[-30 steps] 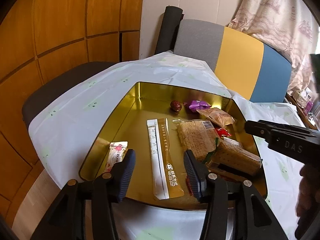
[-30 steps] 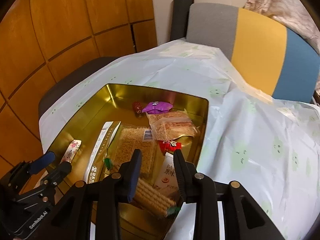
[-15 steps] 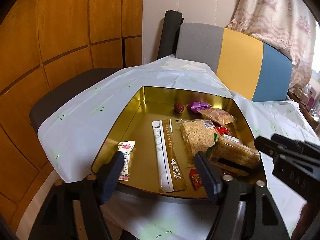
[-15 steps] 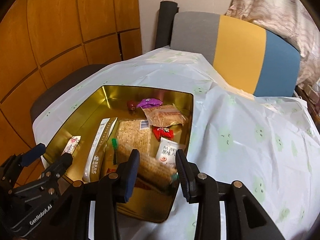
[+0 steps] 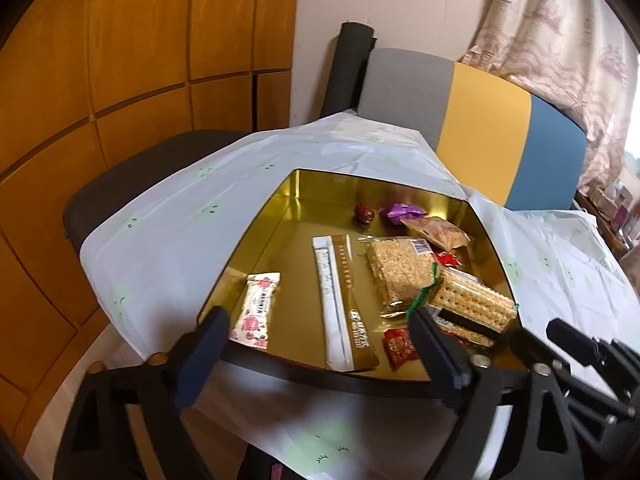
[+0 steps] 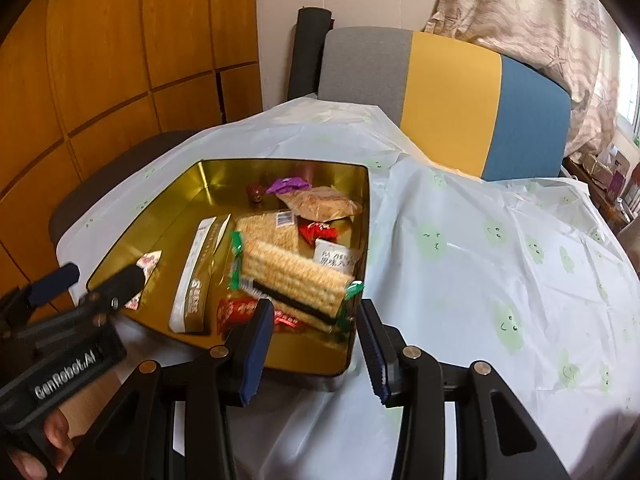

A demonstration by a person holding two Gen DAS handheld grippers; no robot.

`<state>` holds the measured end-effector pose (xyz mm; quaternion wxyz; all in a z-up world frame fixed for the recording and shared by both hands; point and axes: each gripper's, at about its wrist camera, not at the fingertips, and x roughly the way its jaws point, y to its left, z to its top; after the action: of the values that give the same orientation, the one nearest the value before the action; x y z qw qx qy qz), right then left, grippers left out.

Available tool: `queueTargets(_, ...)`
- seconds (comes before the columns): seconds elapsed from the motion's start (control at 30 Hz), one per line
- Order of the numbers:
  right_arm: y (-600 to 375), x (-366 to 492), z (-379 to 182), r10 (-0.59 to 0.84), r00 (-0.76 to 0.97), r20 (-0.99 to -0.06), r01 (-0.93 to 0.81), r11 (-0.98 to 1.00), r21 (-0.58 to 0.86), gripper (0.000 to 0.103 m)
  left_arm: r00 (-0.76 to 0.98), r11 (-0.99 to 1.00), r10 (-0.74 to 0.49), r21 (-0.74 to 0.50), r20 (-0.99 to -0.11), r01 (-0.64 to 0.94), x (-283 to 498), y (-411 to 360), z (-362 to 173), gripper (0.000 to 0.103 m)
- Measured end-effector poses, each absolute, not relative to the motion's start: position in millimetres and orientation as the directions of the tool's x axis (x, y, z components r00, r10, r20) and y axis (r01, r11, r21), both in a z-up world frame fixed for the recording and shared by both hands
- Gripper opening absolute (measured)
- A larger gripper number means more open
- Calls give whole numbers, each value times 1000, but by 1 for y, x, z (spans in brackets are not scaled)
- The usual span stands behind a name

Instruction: Organize snacks

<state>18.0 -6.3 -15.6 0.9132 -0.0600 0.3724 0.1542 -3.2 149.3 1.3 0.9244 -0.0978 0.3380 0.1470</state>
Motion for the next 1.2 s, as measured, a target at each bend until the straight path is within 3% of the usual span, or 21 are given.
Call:
queueTargets(1.0,0,7,-25,233,666,-708,-345,939,-15,43,728,924,228,-92,-647,-371,-13,158,0,94)
queueTargets(1.2,2,5,-26,235,663,-711,-353,935,-19,44,745,931,230,-80,-626,-356,-15,155,1,90)
